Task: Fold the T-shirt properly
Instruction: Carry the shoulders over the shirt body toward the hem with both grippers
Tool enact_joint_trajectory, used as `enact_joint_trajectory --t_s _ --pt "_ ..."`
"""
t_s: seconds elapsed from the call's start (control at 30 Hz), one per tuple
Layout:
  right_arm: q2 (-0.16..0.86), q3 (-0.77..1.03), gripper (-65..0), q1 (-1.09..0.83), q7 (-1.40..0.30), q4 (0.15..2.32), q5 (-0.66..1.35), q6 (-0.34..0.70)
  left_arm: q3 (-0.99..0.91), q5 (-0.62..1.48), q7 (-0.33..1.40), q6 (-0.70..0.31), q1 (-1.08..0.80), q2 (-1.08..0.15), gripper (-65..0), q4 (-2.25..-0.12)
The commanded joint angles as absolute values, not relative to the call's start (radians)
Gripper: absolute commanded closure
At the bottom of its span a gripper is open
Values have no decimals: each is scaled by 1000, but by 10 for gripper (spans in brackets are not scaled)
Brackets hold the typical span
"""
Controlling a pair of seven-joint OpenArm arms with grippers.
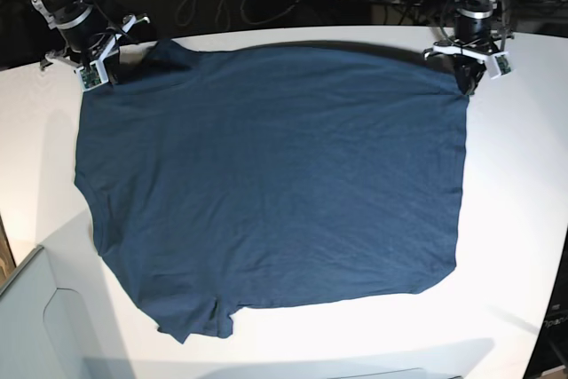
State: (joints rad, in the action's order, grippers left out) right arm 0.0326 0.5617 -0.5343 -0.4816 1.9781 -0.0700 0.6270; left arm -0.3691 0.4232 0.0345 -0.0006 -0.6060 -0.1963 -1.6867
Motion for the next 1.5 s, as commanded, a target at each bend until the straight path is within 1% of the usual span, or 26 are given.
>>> enact_joint_trajectory --t_s 0.0,0.13,0.3,0.4,0.57,0.7,0.97,1.07,1.33,1.47 --pt "42 565 -2 -512 -456 1991 -53 639 -375 426 7 4 -596 -203 0 -1701" --pt "45 565 -2 -407 -513 1974 -54 639 -375 426 7 4 -541 -203 0 -1696" --pt "79 565 -2 -274 -610 1917 -54 639 -369 426 8 5 -479 -203 0 -1696" --pt "108 564 -2 -205 -615 1863 -54 638 -369 426 22 5 -440 -203 0 -1692" --pt "128 564 -2 -85 -615 1773 -54 638 -375 426 139 2 -340 -203 0 -1629" --pt "134 536 -2 -7 -615 1701 -54 638 -369 426 153 1 -291 -203 0 -1596" --pt "136 444 -2 96 -604 1620 -54 633 -374 426 153 1 -265 -217 0 -1604" --pt "136 444 -2 128 -604 1586 -54 633 -367 426 153 1 -254 -246 0 -1601" --pt "153 444 -2 197 -602 1504 -54 633 -366 424 154 1 -193 -277 0 -1595" --pt "153 444 -2 214 -602 1480 -54 633 -320 424 154 1 -168 -294 0 -1550"
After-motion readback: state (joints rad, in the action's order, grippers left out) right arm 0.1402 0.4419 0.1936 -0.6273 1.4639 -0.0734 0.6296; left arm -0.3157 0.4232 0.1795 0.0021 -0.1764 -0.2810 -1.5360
